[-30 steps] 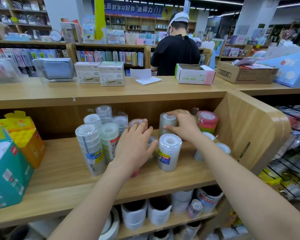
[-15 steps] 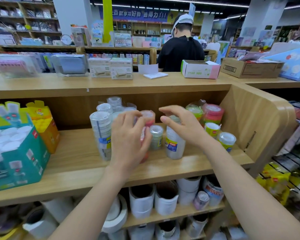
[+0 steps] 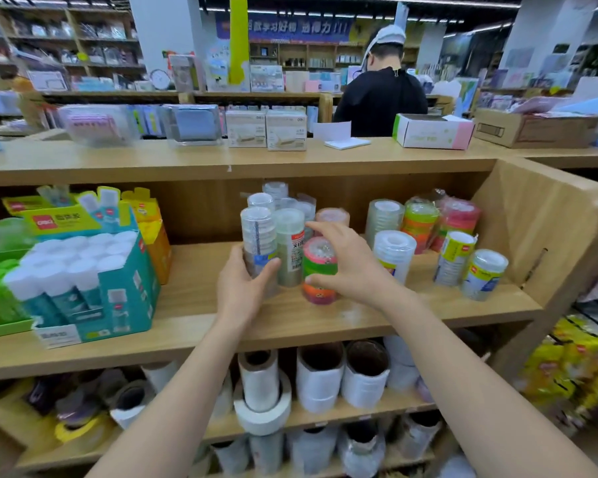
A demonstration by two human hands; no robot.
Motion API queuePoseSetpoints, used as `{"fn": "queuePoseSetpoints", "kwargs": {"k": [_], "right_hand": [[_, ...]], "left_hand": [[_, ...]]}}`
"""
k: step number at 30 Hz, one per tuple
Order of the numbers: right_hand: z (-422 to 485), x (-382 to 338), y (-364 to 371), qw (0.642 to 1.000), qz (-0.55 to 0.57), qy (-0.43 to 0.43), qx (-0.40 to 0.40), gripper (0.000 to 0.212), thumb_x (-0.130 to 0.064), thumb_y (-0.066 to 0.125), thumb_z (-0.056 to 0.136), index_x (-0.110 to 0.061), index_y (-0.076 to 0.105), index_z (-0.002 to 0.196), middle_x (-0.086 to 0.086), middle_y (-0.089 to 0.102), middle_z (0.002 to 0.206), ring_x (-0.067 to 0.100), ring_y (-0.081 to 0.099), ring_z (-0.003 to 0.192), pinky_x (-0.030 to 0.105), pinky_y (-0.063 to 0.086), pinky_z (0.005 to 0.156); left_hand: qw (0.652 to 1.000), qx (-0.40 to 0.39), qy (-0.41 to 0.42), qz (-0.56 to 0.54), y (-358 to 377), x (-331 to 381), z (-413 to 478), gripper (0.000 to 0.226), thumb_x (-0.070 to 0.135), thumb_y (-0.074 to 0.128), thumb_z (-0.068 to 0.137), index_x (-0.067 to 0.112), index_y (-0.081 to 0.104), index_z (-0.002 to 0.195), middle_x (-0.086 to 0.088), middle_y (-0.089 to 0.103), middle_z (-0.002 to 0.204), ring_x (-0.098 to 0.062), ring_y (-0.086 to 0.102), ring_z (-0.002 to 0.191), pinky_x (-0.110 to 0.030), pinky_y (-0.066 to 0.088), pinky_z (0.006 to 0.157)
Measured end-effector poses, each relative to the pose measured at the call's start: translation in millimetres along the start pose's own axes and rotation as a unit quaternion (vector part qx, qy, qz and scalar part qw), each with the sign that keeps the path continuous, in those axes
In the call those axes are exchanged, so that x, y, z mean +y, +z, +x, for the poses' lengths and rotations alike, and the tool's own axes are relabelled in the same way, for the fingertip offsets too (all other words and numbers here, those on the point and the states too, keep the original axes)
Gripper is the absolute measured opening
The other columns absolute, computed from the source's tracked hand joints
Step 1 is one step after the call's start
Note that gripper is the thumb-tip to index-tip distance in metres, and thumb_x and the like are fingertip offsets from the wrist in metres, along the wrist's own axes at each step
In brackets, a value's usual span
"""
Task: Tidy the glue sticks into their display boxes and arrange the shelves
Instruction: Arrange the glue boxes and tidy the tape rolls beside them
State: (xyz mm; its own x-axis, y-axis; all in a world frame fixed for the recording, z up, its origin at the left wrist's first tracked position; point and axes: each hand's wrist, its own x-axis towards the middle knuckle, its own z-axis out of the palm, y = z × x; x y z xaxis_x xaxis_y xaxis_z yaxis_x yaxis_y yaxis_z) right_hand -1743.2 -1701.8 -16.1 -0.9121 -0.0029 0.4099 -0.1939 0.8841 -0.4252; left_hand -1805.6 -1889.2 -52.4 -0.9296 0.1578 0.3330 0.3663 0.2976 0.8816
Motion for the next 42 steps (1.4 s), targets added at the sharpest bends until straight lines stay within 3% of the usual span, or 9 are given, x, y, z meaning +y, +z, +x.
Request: {"fn": "queuePoseSetpoints", "kwargs": {"k": [5, 8, 12, 21, 25, 28, 31, 37, 42], "right_hand": [[-4.2, -4.4, 4.8, 0.995, 0.034, -0.007, 0.093, 0.075, -0.062, 0.063, 0.075, -0.022, 0.051, 0.137, -0.002, 0.052, 0.137, 0.018, 0.044, 0.131, 0.046, 0.038, 0.107], [-6.7, -21.7, 5.5, 0.978, 0.112, -0.047, 0.168, 0.059, -0.052, 0.066, 0.081, -0.018, 0.057, 0.129, -0.011, 0.056, 0.124, 0.01, 0.052, 0.118, 0.035, 0.044, 0.101], [-8.7, -49.7, 7.9, 0.976, 0.186, -0.054, 0.093, 0.061, -0.036, 0.076, 0.082, -0.023, 0.05, 0.135, -0.017, 0.055, 0.123, 0.0, 0.056, 0.108, 0.014, 0.045, 0.089], [-30.2, -58.3, -53.4, 0.957, 0.249, -0.027, 0.147, 0.063, -0.022, 0.08, 0.08, -0.025, 0.046, 0.133, -0.009, 0.066, 0.113, 0.005, 0.064, 0.103, 0.026, 0.054, 0.082], [-43.9, -36.9, -98.9, 0.937, 0.22, 0.001, 0.272, 0.063, -0.029, 0.08, 0.081, -0.022, 0.047, 0.133, -0.003, 0.069, 0.112, 0.012, 0.066, 0.102, 0.043, 0.054, 0.088], [-54.2, -9.1, -132.3, 0.913, 0.188, 0.027, 0.362, 0.064, -0.034, 0.08, 0.079, -0.023, 0.046, 0.132, 0.0, 0.066, 0.117, 0.015, 0.064, 0.106, 0.048, 0.052, 0.091], [-63.1, 21.2, -160.2, 0.894, 0.162, 0.053, 0.415, 0.064, -0.029, 0.079, 0.08, -0.022, 0.044, 0.134, -0.008, 0.06, 0.125, 0.003, 0.058, 0.113, 0.039, 0.052, 0.094], [-62.3, 82.9, -198.6, 0.888, 0.078, 0.087, 0.446, 0.065, -0.027, 0.078, 0.079, -0.021, 0.046, 0.136, -0.009, 0.055, 0.135, 0.007, 0.054, 0.119, 0.034, 0.051, 0.095], [-59.0, 119.3, -194.6, 0.906, 0.026, 0.134, 0.4, 0.065, -0.026, 0.078, 0.081, -0.024, 0.046, 0.137, -0.015, 0.054, 0.13, 0.004, 0.051, 0.113, 0.021, 0.043, 0.09]], "left_hand": [[0.998, -0.006, 0.066, 0.008, -9.9, -4.8, -9.9, 0.03, 0.035, 0.075, 0.084, 0.024, 0.059, 0.107, 0.022, 0.063, 0.096, 0.013, 0.058, 0.09, -0.009, 0.044, 0.073], [0.995, -0.015, 0.101, -0.001, -16.6, -4.6, -21.9, 0.034, 0.035, 0.075, 0.084, 0.024, 0.061, 0.114, 0.019, 0.067, 0.105, 0.009, 0.06, 0.096, -0.014, 0.047, 0.08], [0.988, -0.049, 0.144, -0.01, -25.3, 6.7, -35.9, 0.037, 0.037, 0.074, 0.085, 0.029, 0.061, 0.119, 0.02, 0.067, 0.11, 0.003, 0.061, 0.101, -0.016, 0.047, 0.082], [0.967, -0.092, 0.239, -0.01, -9.5, 70.6, -42.2, 0.041, 0.045, 0.068, 0.086, 0.023, 0.06, 0.12, 0.012, 0.067, 0.101, -0.004, 0.062, 0.092, -0.022, 0.048, 0.077], [0.958, -0.11, 0.266, 0.002, 22.7, 100.9, -35.3, 0.056, 0.051, 0.053, 0.094, 0.021, 0.046, 0.14, 0.006, 0.055, 0.13, -0.006, 0.052, 0.118, -0.026, 0.044, 0.096], [0.938, -0.104, 0.323, 0.074, 55.1, 112.1, -28.7, 0.052, 0.048, 0.047, 0.093, 0.015, 0.052, 0.134, -0.001, 0.056, 0.125, -0.017, 0.052, 0.114, -0.038, 0.043, 0.098], [0.914, -0.132, 0.364, 0.118, 89.4, 121.4, -24.4, 0.057, 0.048, 0.044, 0.089, 0.013, 0.056, 0.132, -0.006, 0.056, 0.129, -0.022, 0.049, 0.121, -0.032, 0.036, 0.102], [0.879, -0.172, 0.384, 0.223, 152.5, 134.8, -3.9, 0.063, 0.055, 0.038, 0.088, 0.015, 0.057, 0.133, -0.012, 0.052, 0.143, -0.037, 0.044, 0.134, -0.048, 0.036, 0.109], [0.831, -0.255, 0.412, 0.274, 178.5, 147.5, 6.6, 0.057, 0.045, 0.052, 0.097, 0.027, 0.039, 0.149, -0.004, 0.032, 0.158, -0.028, 0.021, 0.148, -0.041, 0.017, 0.119]]}}
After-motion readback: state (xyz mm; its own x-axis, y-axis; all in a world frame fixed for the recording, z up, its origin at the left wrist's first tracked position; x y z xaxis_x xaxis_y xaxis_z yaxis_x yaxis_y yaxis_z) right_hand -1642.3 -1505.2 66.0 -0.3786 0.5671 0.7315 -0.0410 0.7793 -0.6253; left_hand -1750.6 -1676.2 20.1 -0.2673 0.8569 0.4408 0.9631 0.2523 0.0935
